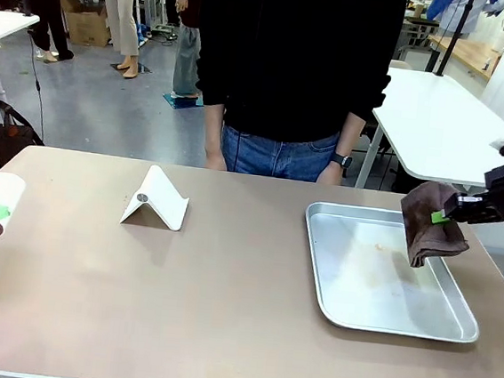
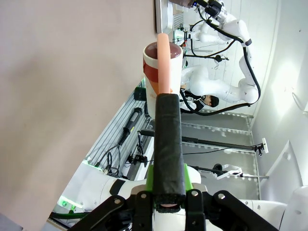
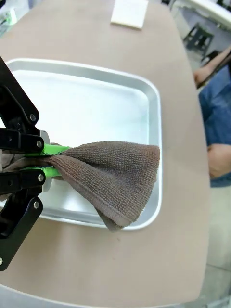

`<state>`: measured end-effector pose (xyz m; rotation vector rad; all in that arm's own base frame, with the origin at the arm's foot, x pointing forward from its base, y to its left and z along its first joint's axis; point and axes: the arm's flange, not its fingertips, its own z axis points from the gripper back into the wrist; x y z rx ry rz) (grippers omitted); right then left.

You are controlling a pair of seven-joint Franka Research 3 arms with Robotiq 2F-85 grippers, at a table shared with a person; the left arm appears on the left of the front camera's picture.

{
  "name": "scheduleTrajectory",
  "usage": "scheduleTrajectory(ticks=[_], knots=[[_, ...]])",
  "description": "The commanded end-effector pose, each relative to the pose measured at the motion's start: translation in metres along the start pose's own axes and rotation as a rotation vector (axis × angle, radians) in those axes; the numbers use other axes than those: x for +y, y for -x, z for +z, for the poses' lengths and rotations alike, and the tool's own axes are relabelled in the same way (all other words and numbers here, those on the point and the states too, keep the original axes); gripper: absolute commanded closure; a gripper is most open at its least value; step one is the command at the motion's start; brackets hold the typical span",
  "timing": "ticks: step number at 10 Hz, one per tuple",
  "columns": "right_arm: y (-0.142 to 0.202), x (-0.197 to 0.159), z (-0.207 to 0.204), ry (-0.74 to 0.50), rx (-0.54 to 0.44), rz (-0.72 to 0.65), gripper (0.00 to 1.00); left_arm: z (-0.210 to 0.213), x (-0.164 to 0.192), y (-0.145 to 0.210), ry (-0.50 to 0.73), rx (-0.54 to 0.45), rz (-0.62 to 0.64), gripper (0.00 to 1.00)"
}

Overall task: Clean the surface of the table.
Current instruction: Clean the area not pointed to by the person.

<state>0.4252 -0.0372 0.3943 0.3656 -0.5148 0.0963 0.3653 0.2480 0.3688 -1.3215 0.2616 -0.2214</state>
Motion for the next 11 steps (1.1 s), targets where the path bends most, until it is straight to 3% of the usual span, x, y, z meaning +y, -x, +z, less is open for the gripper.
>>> scheduleTrajectory(ticks=[1, 5, 9, 11], knots=[[-0.027, 0.016, -0.001, 0.141, 0.048, 0.069, 0.89, 0.000, -0.006, 0.000, 0.020, -0.014, 0.005, 0.78], [-0.047, 0.018, -0.021, 0.319, 0.187, 0.167, 0.89, 0.000, -0.006, 0.000, 0.020, -0.014, 0.005, 0.78], [-0.052, 0.034, -0.066, 0.257, 0.239, 0.204, 0.89, 0.000, -0.006, 0.000, 0.020, -0.014, 0.005, 0.78], [-0.047, 0.043, -0.092, 0.198, 0.309, 0.203, 0.89, 0.000, -0.006, 0.000, 0.020, -0.014, 0.005, 0.78]])
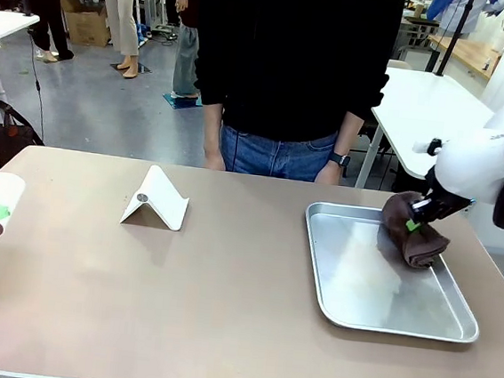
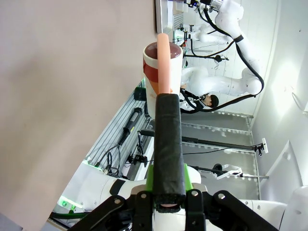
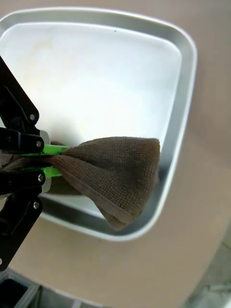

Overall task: Clean the surface of the table.
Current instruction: Clean the area not pointed to by the person.

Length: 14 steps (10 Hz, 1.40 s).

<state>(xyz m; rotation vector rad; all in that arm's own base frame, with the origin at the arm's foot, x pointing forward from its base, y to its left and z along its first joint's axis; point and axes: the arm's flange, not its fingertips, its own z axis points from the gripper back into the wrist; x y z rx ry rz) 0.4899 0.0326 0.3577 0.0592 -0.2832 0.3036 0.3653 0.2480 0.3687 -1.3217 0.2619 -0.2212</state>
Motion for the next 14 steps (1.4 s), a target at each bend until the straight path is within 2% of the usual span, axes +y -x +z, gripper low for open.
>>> scheduleTrajectory(ticks=[1, 4, 6, 8, 10, 11, 12, 14], knots=[[-0.012, 0.009, -0.013, -0.069, 0.046, -0.004, 0.89, 0.000, -0.006, 0.000, 0.020, -0.014, 0.005, 0.78], [-0.009, 0.036, -0.024, -0.226, 0.124, 0.051, 0.89, 0.000, -0.006, 0.000, 0.020, -0.014, 0.005, 0.78], [-0.005, 0.053, -0.030, -0.280, 0.150, 0.101, 0.89, 0.000, -0.006, 0.000, 0.020, -0.014, 0.005, 0.78], [0.003, 0.072, -0.036, -0.284, 0.172, 0.163, 0.89, 0.000, -0.006, 0.000, 0.020, -0.014, 0.005, 0.78], [0.005, 0.078, -0.037, -0.227, 0.165, 0.202, 0.89, 0.000, -0.006, 0.000, 0.020, -0.014, 0.005, 0.78], [0.004, 0.072, -0.038, -0.200, 0.166, 0.181, 0.89, 0.000, -0.006, 0.000, 0.020, -0.014, 0.005, 0.78], [0.002, 0.060, -0.038, -0.107, 0.138, 0.137, 0.89, 0.000, -0.006, 0.000, 0.020, -0.014, 0.005, 0.78], [0.002, 0.042, -0.041, -0.063, 0.127, 0.073, 0.89, 0.000, -0.006, 0.000, 0.020, -0.014, 0.005, 0.78]])
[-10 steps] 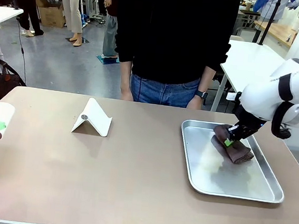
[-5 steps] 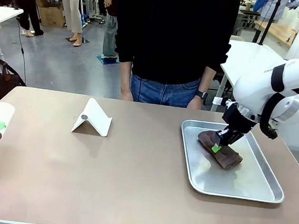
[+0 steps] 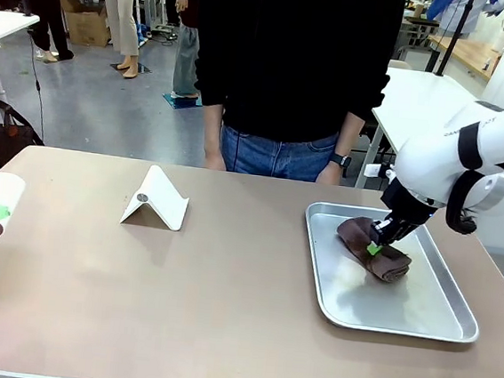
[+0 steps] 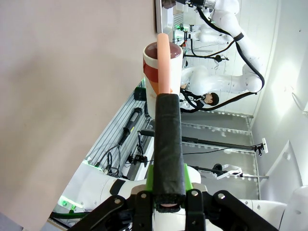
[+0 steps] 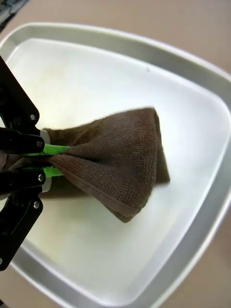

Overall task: Clean the surface of the table.
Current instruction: Clean the area not pointed to by the person.

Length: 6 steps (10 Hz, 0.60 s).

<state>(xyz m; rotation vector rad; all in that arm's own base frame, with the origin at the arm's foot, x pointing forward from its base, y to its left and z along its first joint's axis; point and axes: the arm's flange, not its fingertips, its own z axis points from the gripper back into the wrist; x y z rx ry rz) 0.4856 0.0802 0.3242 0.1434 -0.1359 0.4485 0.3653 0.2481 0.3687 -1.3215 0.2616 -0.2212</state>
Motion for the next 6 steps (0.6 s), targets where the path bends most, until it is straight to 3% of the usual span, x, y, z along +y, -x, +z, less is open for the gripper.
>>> scheduleTrajectory(ticks=[1, 4, 6], knots=[[0.002, -0.015, -0.005, 0.094, -0.011, -0.097, 0.89, 0.000, -0.006, 0.000, 0.020, -0.014, 0.005, 0.78], [0.007, -0.039, 0.004, 0.101, -0.049, -0.192, 0.89, 0.000, -0.006, 0.000, 0.020, -0.014, 0.005, 0.78], [0.014, -0.054, 0.020, 0.033, -0.096, -0.237, 0.89, 0.000, -0.006, 0.000, 0.020, -0.014, 0.005, 0.78]])
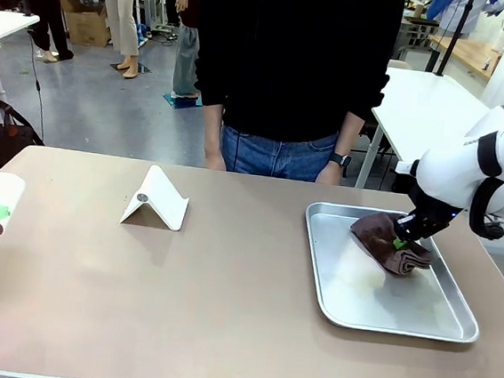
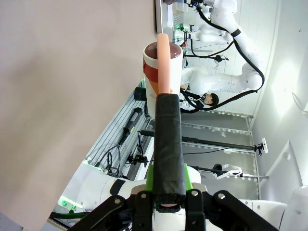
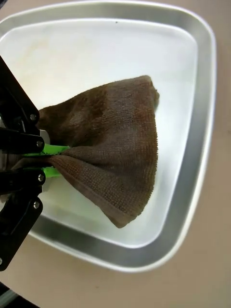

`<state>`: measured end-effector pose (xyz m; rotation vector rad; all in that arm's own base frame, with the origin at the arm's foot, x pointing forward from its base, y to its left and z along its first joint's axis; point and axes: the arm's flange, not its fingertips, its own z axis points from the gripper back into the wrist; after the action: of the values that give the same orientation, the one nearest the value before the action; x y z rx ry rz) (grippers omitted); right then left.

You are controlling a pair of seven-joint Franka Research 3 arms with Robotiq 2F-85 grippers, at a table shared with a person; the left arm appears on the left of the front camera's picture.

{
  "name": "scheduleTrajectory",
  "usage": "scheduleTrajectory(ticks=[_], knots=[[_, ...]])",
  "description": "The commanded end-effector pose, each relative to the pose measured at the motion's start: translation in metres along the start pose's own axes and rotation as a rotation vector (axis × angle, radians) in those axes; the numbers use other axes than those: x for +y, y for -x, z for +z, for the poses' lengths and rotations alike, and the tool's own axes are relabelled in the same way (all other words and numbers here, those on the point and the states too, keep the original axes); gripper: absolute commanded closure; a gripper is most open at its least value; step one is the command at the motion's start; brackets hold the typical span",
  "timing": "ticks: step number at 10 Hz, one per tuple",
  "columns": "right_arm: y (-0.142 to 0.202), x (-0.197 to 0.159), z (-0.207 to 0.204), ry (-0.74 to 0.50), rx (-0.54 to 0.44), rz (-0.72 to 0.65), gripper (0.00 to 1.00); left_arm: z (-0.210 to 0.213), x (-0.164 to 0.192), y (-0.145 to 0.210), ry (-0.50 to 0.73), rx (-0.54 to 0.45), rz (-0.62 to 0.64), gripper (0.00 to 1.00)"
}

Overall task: Clean the surface of the table.
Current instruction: Clean the area not pointed to by the person.

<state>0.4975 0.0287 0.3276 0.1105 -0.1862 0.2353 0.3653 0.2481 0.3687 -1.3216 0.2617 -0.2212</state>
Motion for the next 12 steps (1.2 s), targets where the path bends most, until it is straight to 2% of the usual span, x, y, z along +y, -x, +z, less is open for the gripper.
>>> scheduleTrajectory(ticks=[1, 4, 5, 7, 8, 10, 12], knots=[[0.005, -0.010, 0.018, -0.075, -0.060, -0.039, 0.89, 0.000, -0.006, 0.000, 0.020, -0.014, 0.005, 0.78], [0.030, -0.024, 0.055, -0.353, -0.164, -0.050, 0.89, 0.000, -0.006, 0.000, 0.020, -0.014, 0.005, 0.78], [0.048, -0.034, 0.070, -0.535, -0.195, -0.056, 0.89, 0.000, -0.006, 0.000, 0.020, -0.014, 0.005, 0.78], [0.084, -0.058, 0.088, -0.784, -0.288, -0.063, 0.89, 0.000, -0.006, 0.000, 0.020, -0.014, 0.005, 0.78], [0.103, -0.076, 0.092, -0.892, -0.332, -0.071, 0.89, 0.000, -0.006, 0.000, 0.020, -0.014, 0.005, 0.78], [0.138, -0.123, 0.099, -1.006, -0.471, -0.156, 0.89, 0.000, -0.006, 0.000, 0.020, -0.014, 0.005, 0.78], [0.159, -0.170, 0.099, -1.213, -0.537, -0.183, 0.89, 0.000, -0.006, 0.000, 0.020, -0.014, 0.005, 0.78]])
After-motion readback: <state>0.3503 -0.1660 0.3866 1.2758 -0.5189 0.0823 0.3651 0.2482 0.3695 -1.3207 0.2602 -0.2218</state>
